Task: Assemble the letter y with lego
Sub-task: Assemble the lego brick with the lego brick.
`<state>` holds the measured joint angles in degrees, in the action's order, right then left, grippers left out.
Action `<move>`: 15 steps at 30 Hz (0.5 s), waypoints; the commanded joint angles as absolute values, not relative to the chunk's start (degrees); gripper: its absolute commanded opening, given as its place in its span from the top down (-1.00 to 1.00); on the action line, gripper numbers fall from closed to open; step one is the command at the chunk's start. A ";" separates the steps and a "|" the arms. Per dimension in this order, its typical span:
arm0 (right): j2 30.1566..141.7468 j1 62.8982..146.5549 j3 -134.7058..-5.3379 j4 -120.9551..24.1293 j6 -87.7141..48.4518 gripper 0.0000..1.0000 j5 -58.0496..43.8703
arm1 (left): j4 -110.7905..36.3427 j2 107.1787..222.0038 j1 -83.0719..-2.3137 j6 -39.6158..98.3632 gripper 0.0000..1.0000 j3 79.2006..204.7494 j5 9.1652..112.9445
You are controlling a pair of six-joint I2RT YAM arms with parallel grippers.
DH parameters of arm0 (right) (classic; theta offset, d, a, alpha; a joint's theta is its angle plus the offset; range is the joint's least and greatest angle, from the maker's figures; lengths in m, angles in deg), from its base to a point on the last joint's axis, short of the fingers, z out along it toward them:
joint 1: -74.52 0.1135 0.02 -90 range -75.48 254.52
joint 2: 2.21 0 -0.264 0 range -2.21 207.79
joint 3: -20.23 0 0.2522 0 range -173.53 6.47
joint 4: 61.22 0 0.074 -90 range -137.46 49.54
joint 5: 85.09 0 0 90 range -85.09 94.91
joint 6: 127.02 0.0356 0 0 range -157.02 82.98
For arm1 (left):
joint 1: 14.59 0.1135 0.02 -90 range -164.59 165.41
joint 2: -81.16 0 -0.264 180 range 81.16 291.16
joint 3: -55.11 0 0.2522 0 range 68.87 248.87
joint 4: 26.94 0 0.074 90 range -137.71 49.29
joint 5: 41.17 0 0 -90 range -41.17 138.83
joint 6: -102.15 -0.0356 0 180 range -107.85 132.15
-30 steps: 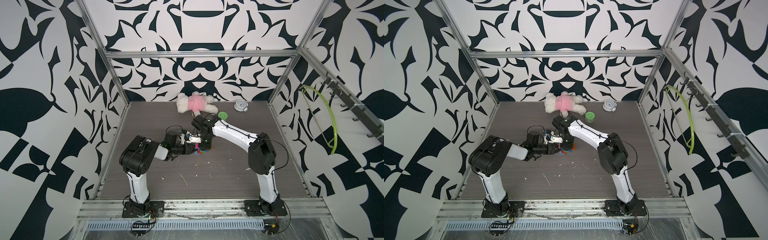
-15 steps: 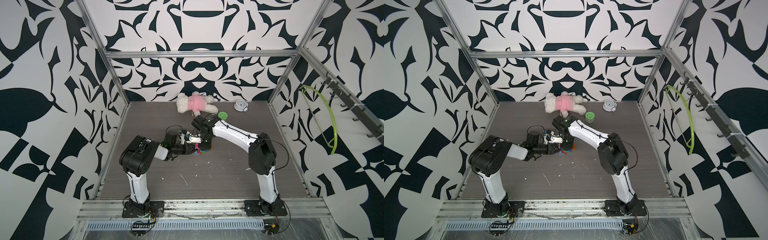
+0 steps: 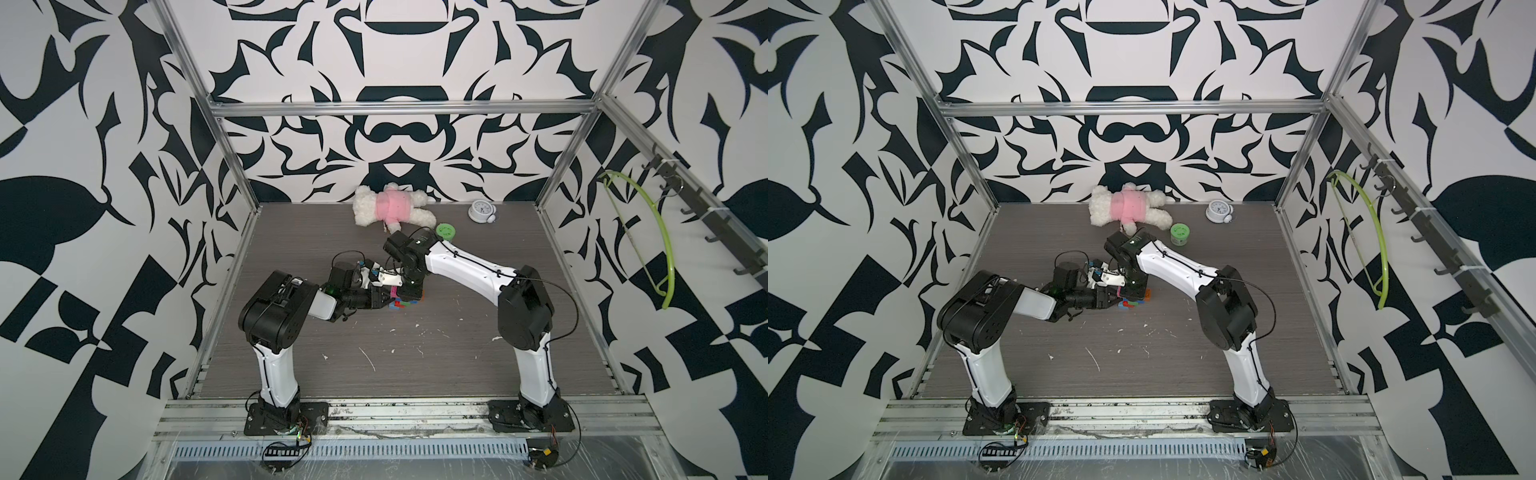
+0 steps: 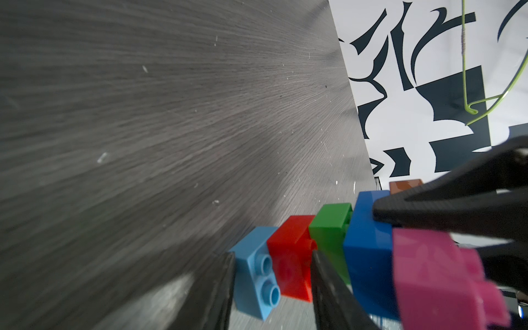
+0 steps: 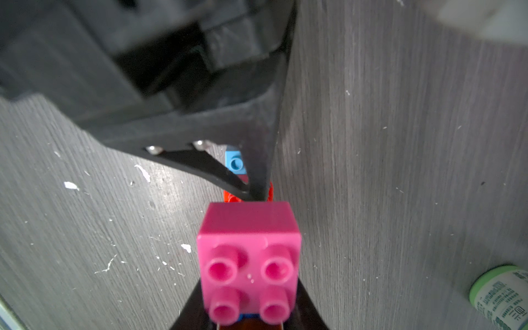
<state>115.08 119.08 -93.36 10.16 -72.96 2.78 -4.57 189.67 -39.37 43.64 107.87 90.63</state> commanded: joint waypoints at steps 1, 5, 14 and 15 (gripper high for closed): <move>115.44 119.96 -90.51 12.44 -73.17 0.70 1.69 | -17.87 193.73 -40.08 42.30 0.09 105.50 84.60; 114.52 119.92 -89.73 11.52 -74.79 0.69 1.49 | -17.94 193.71 -40.08 42.30 0.09 105.40 84.60; 115.29 119.96 -91.27 11.62 -75.16 0.69 -1.46 | -17.95 193.73 -40.08 42.30 0.09 105.44 84.60; 115.44 119.96 -91.39 11.51 -75.03 0.69 -1.52 | -17.90 193.70 -40.08 42.30 0.09 105.44 84.60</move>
